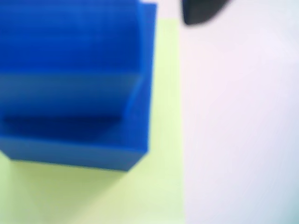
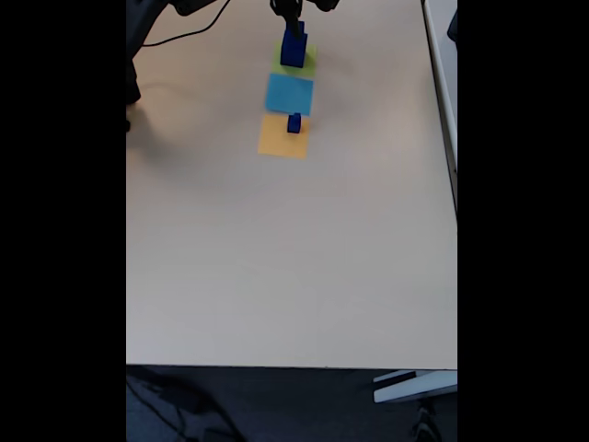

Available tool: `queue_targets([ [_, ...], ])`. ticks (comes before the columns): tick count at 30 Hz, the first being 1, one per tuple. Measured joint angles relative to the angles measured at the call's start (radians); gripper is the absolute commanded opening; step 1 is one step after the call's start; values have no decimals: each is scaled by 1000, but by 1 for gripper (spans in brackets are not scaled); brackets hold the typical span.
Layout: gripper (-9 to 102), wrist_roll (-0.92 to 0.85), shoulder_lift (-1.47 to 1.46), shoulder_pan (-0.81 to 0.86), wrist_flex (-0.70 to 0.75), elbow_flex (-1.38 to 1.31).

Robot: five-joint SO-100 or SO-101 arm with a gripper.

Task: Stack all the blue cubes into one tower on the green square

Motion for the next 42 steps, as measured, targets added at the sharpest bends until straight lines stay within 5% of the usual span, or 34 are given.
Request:
queue_targets([
  [42, 23, -17, 0, -5, 2, -25],
])
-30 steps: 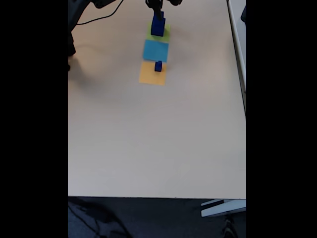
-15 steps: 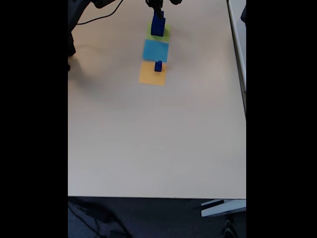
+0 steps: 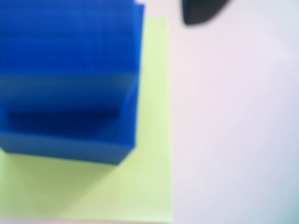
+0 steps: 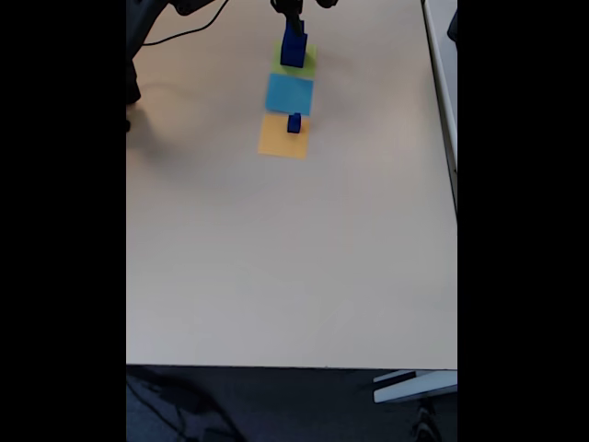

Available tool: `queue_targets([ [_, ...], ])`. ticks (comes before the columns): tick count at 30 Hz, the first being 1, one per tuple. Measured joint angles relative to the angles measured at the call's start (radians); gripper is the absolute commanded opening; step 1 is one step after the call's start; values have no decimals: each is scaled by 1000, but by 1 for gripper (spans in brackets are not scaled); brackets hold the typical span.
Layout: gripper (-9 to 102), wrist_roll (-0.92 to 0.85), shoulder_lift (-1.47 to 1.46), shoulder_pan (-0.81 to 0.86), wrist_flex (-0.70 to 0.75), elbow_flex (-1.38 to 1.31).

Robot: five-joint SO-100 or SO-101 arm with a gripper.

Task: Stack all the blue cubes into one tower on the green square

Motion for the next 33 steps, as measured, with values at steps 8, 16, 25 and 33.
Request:
queue_targets([
  [8, 23, -89, 41, 41, 2, 0],
  [16, 11, -124, 61, 58, 18, 0],
  [25, 0, -112, 69, 64, 72, 0],
  [33, 0, -117, 94, 86, 97, 0],
])
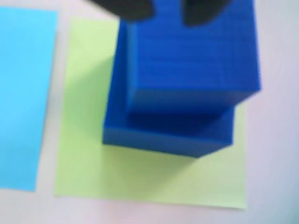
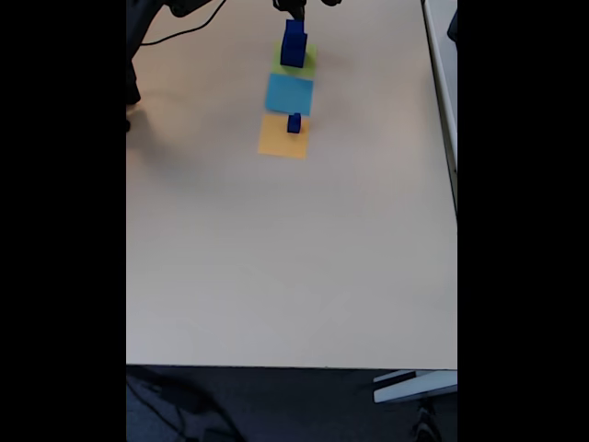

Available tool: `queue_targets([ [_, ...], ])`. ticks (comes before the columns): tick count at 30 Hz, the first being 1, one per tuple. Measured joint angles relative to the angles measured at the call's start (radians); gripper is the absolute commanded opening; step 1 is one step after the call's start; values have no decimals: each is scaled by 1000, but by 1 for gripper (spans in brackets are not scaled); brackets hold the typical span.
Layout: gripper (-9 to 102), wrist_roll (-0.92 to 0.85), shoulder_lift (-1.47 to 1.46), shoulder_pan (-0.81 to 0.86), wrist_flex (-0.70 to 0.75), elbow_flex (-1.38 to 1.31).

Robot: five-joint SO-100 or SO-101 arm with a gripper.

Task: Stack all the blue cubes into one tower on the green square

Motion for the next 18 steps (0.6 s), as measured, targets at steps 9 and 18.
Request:
queue_targets([
  [9, 0, 84, 0, -25, 26, 0],
  [18, 0, 204, 0, -55, 66, 0],
])
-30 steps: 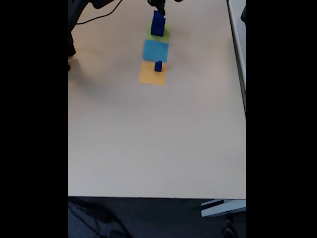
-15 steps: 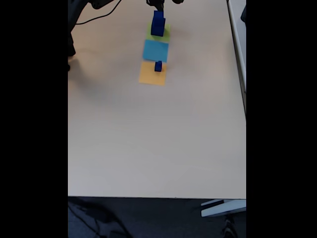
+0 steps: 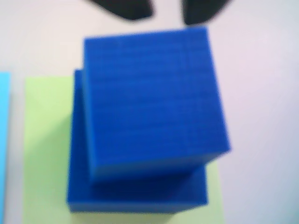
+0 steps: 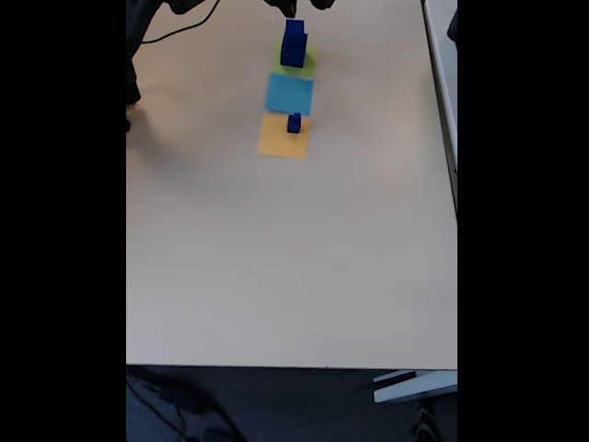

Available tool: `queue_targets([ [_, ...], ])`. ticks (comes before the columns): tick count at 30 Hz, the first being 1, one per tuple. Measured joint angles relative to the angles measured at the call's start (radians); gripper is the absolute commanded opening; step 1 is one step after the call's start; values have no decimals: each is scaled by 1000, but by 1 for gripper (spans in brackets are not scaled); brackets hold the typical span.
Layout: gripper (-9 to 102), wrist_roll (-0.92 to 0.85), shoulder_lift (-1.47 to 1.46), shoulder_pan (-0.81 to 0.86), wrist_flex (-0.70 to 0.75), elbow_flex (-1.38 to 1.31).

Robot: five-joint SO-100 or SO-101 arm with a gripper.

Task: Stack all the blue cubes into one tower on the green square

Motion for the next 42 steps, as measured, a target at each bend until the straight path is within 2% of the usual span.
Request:
queue_targets([
  [42, 0, 52, 2, -41, 28, 81],
])
